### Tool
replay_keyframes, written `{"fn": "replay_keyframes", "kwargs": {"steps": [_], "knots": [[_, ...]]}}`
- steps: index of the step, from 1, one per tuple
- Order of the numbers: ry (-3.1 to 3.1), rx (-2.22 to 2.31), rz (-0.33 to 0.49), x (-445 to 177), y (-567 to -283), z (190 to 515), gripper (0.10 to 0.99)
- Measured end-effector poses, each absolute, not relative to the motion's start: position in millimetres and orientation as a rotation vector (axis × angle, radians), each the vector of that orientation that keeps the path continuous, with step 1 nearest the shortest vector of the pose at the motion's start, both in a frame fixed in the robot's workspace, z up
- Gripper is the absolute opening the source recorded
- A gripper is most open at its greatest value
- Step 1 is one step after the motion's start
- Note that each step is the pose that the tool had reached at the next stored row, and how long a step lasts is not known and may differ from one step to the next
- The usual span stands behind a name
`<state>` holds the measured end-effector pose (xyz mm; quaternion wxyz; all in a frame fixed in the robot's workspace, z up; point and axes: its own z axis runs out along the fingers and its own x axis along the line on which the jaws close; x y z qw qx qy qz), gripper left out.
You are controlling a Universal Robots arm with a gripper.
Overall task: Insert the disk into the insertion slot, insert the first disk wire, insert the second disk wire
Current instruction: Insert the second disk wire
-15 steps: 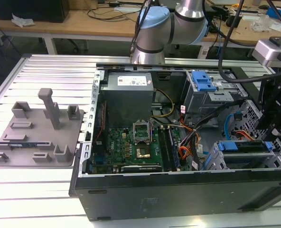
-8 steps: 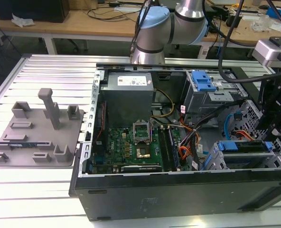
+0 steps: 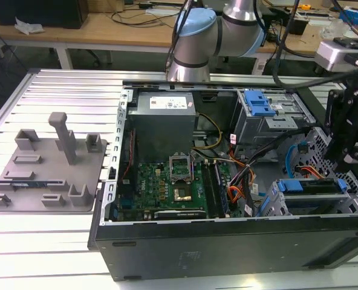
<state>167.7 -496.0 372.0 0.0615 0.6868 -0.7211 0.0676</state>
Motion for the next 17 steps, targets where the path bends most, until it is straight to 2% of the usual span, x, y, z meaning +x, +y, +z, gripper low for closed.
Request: {"fn": "replay_keyframes", "kwargs": {"steps": [5,10,17], "knots": [[-2.171,2.068,0.225,158.9,-487.9,396.0,0.369],[-2.143,2.042,0.276,140.7,-478.1,395.4,0.369],[-2.126,2.026,0.307,117.3,-460.2,392.6,0.369]]}}
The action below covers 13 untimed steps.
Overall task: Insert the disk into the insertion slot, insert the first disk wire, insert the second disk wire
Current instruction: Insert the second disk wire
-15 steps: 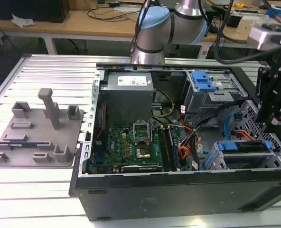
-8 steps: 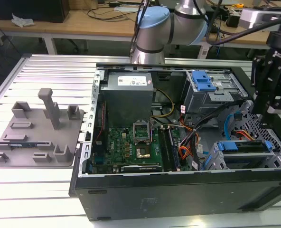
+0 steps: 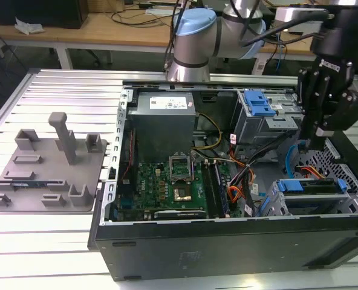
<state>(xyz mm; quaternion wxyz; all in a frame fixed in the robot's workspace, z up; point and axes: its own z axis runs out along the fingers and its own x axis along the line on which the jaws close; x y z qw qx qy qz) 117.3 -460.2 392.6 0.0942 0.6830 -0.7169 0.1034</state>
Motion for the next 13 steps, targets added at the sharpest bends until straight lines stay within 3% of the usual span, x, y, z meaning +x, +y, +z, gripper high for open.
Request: {"fn": "replay_keyframes", "kwargs": {"steps": [5,13], "knots": [[-2.113,2.014,0.364,110.3,-443.7,389.0,0.369],[-2.126,2.009,0.476,98.1,-442.7,387.4,0.369]]}}
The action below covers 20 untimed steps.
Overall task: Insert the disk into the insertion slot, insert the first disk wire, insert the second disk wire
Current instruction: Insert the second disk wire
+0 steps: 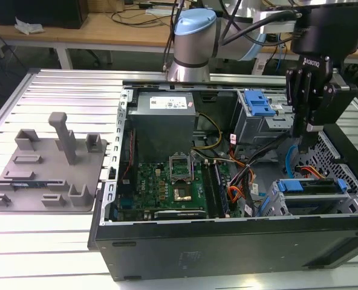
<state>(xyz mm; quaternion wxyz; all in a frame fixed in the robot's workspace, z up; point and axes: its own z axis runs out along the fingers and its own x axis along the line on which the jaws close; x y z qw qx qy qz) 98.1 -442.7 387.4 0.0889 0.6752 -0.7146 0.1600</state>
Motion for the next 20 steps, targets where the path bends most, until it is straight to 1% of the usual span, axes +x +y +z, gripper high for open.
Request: {"fn": "replay_keyframes", "kwargs": {"steps": [11,12,13,14,20], "knots": [[-2.127,2.023,0.538,91.6,-442.0,379.1,0.369],[-2.128,2.024,0.547,90.7,-441.6,377.7,0.349],[-2.127,2.023,0.557,90.7,-440.5,376.4,0.349],[-2.123,2.021,0.566,90.7,-439.4,375.4,0.278],[-2.100,2.008,0.607,90.7,-435.2,369.3,0.278]]}}
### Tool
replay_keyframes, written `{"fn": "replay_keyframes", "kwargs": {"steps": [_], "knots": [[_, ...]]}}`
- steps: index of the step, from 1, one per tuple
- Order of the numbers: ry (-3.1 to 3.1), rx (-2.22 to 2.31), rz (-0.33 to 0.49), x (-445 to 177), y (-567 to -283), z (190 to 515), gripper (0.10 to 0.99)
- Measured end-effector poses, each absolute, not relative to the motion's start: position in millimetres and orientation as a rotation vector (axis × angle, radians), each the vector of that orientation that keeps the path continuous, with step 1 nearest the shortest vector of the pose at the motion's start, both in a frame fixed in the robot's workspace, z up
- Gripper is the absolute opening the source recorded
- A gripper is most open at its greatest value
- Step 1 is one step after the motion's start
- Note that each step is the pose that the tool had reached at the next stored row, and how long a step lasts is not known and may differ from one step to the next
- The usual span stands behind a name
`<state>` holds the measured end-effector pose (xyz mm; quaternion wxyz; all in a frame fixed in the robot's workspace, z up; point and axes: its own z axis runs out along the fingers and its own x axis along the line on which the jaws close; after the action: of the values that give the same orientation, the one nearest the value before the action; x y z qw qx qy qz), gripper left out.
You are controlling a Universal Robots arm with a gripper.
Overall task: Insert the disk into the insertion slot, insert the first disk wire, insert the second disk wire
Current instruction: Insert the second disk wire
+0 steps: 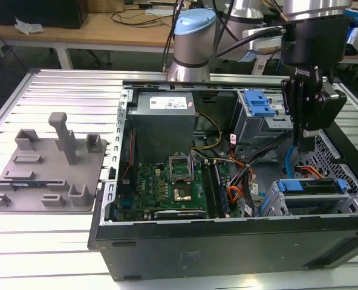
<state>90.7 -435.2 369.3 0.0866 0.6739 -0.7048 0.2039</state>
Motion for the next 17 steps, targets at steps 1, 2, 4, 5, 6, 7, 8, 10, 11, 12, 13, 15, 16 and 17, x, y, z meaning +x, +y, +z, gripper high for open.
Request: {"fn": "replay_keyframes", "kwargs": {"steps": [1,2,4,5,6,7,8,10,11,12,13,15,16,17], "knots": [[-2.100,2.008,0.609,90.7,-435.1,369.0,0.263],[-2.100,2.008,0.610,90.7,-435.0,368.8,0.196],[-2.101,2.008,0.613,90.7,-434.8,368.3,0.161],[-2.101,2.008,0.614,90.6,-434.8,368.3,0.161],[-2.101,2.008,0.614,90.6,-434.8,368.2,0.161],[-2.101,2.008,0.614,90.6,-434.8,368.2,0.161],[-2.101,2.008,0.614,90.6,-434.8,368.2,0.161],[-2.096,2.007,0.603,96.7,-434.8,368.2,0.161],[-2.092,2.006,0.595,99.3,-434.8,368.2,0.161],[-2.088,2.005,0.587,101.5,-434.8,368.2,0.161],[-2.084,2.004,0.579,103.0,-434.8,368.2,0.161],[-2.072,2.000,0.554,105.2,-434.8,368.2,0.161],[-2.069,1.999,0.546,105.7,-434.7,368.2,0.161],[-2.067,1.997,0.540,106.0,-434.8,368.2,0.161]]}}
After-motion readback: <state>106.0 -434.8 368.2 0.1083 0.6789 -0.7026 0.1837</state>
